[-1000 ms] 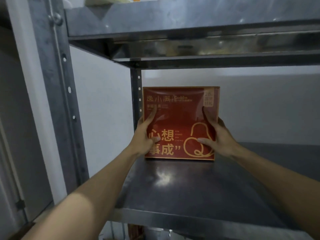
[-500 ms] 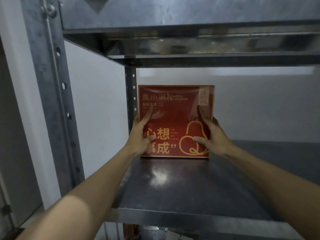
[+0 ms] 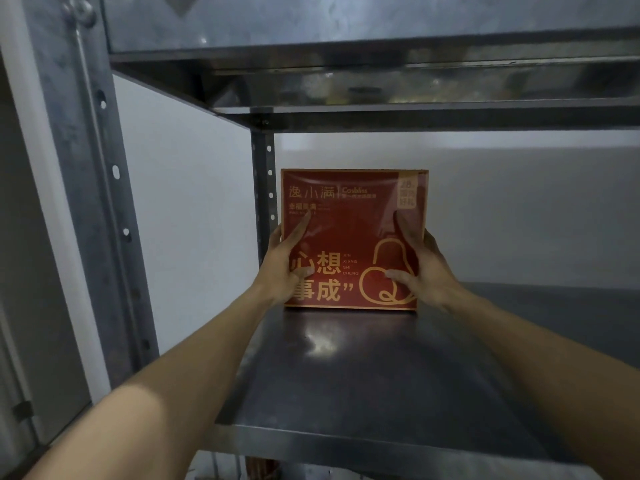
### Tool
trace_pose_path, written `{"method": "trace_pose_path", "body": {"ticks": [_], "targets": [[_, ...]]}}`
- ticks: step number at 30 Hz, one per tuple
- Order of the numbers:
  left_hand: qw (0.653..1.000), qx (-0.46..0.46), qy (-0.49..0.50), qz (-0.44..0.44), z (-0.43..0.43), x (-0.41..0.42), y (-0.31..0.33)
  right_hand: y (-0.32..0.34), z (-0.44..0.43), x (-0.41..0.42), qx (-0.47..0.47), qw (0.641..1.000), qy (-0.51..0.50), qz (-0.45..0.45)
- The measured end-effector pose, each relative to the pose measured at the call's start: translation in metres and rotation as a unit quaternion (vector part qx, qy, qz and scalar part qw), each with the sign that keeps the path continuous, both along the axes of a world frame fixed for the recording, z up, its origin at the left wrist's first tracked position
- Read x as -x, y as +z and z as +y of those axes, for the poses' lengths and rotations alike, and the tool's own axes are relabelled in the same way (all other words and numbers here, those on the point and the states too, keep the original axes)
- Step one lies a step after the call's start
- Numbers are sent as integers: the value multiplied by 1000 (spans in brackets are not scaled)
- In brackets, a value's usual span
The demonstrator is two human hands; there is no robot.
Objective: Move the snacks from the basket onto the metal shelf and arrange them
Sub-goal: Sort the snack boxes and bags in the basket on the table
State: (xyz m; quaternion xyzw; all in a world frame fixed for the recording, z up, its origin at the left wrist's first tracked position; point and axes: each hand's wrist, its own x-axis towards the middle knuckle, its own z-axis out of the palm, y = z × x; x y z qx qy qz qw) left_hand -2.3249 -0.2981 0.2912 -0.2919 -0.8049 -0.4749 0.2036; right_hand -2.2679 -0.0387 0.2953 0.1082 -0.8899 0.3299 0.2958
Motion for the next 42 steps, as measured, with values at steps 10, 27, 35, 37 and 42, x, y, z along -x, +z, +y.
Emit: {"method": "trace_pose_path", "body": {"ticks": [10, 27, 35, 37, 42], "targets": [[999, 31, 27, -9, 1, 6, 3, -1, 3, 10, 0, 1000, 6, -1], [987, 104, 118, 41, -10, -28, 6, 6, -9, -43, -192, 964, -159, 95], [962, 211, 176, 9, -10, -123, 8, 6, -33, -98, -218, 963, -135, 85], [959, 219, 180, -2, -10, -149, 9, 3, -39, -107, -220, 965, -123, 68], [945, 231, 231, -6, -20, -201, 11, 0, -68, -134, -233, 970, -55, 50]]}}
